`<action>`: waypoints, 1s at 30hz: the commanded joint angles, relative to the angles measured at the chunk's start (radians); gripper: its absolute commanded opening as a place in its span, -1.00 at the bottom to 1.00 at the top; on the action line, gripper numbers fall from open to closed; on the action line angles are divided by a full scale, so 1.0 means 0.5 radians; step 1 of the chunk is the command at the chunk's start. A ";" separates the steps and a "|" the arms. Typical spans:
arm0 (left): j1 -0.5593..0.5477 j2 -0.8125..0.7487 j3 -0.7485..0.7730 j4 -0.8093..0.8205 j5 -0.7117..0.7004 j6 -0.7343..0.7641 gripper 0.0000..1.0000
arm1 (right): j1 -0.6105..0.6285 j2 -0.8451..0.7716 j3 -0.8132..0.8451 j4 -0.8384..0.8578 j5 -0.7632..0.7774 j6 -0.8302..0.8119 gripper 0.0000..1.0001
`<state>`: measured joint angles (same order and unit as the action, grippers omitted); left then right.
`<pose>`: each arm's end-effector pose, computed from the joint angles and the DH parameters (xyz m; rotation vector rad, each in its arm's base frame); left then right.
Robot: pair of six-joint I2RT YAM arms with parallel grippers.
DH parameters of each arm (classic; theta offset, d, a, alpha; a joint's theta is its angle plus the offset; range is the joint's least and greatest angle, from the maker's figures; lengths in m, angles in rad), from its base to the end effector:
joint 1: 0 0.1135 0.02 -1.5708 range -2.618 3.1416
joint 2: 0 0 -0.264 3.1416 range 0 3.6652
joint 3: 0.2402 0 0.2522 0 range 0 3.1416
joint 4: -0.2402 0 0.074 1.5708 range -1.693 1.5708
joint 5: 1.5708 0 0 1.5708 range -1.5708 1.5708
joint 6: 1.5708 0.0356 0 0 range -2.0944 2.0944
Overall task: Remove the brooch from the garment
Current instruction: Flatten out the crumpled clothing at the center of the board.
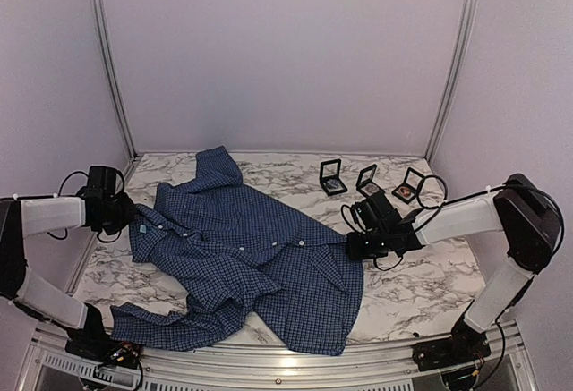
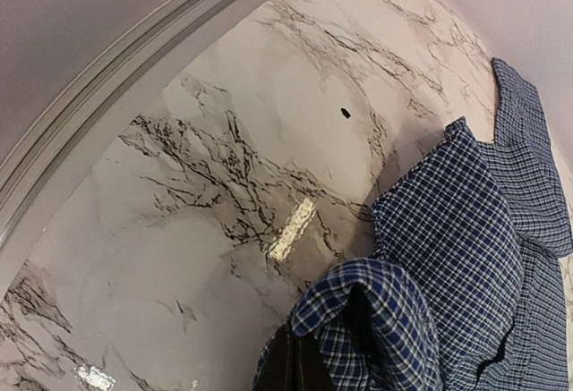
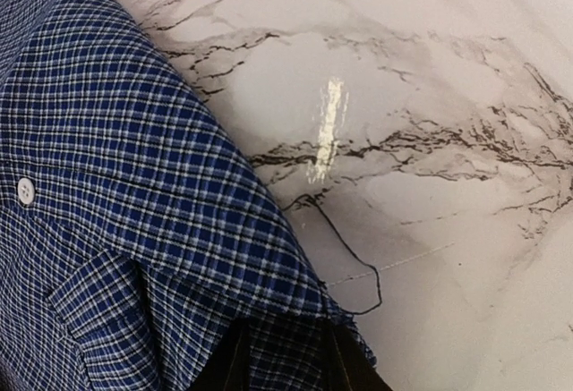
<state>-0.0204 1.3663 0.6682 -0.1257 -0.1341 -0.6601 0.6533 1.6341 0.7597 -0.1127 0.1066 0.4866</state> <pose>0.2669 -0.0007 0.1803 -0.8112 2.2492 -0.1613 0.2406 0.1794 0.1362 -0.1734 2.5725 0.3021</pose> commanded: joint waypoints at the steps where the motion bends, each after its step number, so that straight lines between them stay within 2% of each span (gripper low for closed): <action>1: 0.180 0.010 0.034 -0.056 0.070 0.061 -1.00 | 0.020 -0.034 0.034 0.032 0.005 -0.051 -0.46; 8: 0.365 -0.077 0.015 -0.121 0.044 0.091 -1.00 | 0.033 -0.030 0.030 0.047 0.028 -0.074 -0.46; 13: 0.376 -0.125 -0.014 -0.145 0.085 0.101 -0.98 | 0.034 -0.016 0.092 0.033 0.055 -0.101 -0.45; 16: 0.375 -0.219 -0.016 -0.180 0.090 0.119 -0.78 | 0.039 -0.015 0.156 0.000 0.079 -0.132 -0.45; 18: 0.372 -0.301 0.006 -0.216 0.090 0.133 -0.50 | 0.046 -0.029 0.192 -0.018 0.082 -0.142 -0.45; 20: 0.354 -0.371 0.064 -0.238 0.118 0.158 -0.32 | 0.057 -0.035 0.236 -0.042 0.084 -0.159 -0.44; 23: 0.209 -0.394 0.220 -0.317 0.035 0.211 -0.04 | 0.074 -0.040 0.291 -0.066 0.095 -0.182 -0.41; 26: 0.065 -0.359 0.379 -0.367 -0.081 0.240 0.12 | 0.077 -0.036 0.338 -0.091 0.105 -0.200 -0.35; 30: -0.091 -0.180 0.559 -0.295 -0.001 0.279 0.22 | 0.082 -0.023 0.392 -0.114 0.096 -0.212 -0.28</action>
<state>-0.0113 1.1976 0.8646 -0.2649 -0.1356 -0.5575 0.6842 1.6341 0.9058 -0.1368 0.1429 0.4000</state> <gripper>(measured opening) 0.593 0.341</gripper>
